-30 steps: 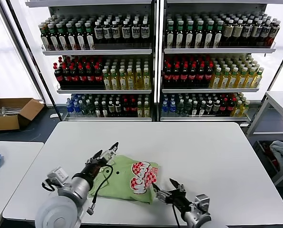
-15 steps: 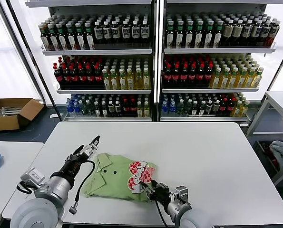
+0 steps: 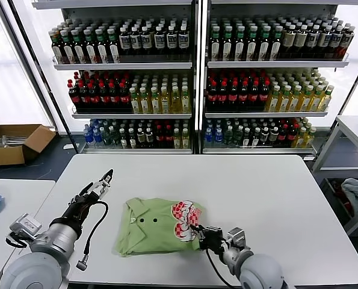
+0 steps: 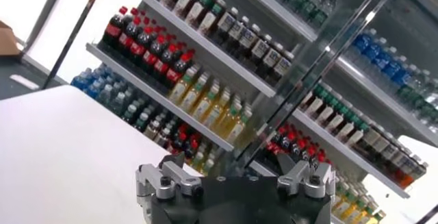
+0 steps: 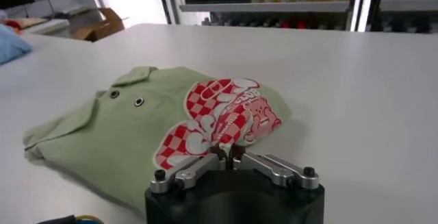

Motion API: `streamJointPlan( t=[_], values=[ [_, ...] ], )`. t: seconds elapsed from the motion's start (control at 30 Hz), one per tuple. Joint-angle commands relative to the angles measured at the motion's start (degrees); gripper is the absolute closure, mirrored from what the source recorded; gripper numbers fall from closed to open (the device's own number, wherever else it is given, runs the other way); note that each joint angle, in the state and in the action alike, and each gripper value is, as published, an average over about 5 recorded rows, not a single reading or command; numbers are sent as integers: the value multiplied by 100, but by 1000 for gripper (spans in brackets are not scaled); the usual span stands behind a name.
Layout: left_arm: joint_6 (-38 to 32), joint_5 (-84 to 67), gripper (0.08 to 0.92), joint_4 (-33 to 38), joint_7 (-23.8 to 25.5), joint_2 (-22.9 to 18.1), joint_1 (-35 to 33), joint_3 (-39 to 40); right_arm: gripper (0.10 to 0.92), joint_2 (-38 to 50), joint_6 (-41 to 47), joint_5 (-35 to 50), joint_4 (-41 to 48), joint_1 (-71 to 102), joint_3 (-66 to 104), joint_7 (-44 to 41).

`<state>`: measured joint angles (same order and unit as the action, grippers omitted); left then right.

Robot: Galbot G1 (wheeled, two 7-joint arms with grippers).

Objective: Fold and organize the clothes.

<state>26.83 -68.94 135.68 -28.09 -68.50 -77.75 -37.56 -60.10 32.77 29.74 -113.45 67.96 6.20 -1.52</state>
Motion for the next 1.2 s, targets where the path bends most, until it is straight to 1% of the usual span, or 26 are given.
streamJointPlan(
  t=[0.03, 0.2, 0.27, 0.4, 0.53, 0.6, 0.73, 0.87, 0.97, 1.03, 1.13, 1.2],
  values=[
    [-4, 13, 177, -55, 76, -21, -16, -182, 890, 1220, -8, -320, -96, 344, 1039, -672],
    [-58, 558, 177, -291, 407, -69, -106, -250, 890, 1381, -103, -205, -9, 629, 1508, -722],
    [-114, 1054, 177, -388, 666, -85, -175, -259, 890, 1346, -168, -239, -36, 720, 1581, -725],
    [-292, 2291, 177, -564, 1386, -118, -412, -258, 873, 1183, -213, -270, -139, 940, 1823, -682],
    [-625, 3363, 177, -736, 2096, -137, -708, -308, 779, 1015, -232, -193, -316, 1247, 2250, -556],
    [-772, 3734, 177, -784, 2311, -148, -836, -337, 727, 912, -269, -138, -434, 1393, 2437, -459],
    [-863, 3900, 177, -767, 2426, -192, -956, -343, 615, 612, -440, -98, -647, 1418, 2460, -191],
    [-857, 3890, 177, -720, 2395, -247, -967, -300, 502, 123, -721, -304, -681, 991, 1828, -95],
    [-858, 3880, 177, -693, 2327, -279, -962, -277, 416, -317, -910, -531, -489, 607, 1231, -97],
    [-864, 3874, 177, -677, 2296, -288, -984, -286, 355, -551, -1000, -672, -204, 417, 955, -77],
    [-899, 3871, 177, -654, 2292, -300, -1063, -304, 272, -713, -1087, -720, 258, 310, 818, -57],
    [-930, 3871, 177, -657, 2293, -327, -1122, -297, 234, -722, -1123, -657, 432, 350, 817, -94]
  ],
)
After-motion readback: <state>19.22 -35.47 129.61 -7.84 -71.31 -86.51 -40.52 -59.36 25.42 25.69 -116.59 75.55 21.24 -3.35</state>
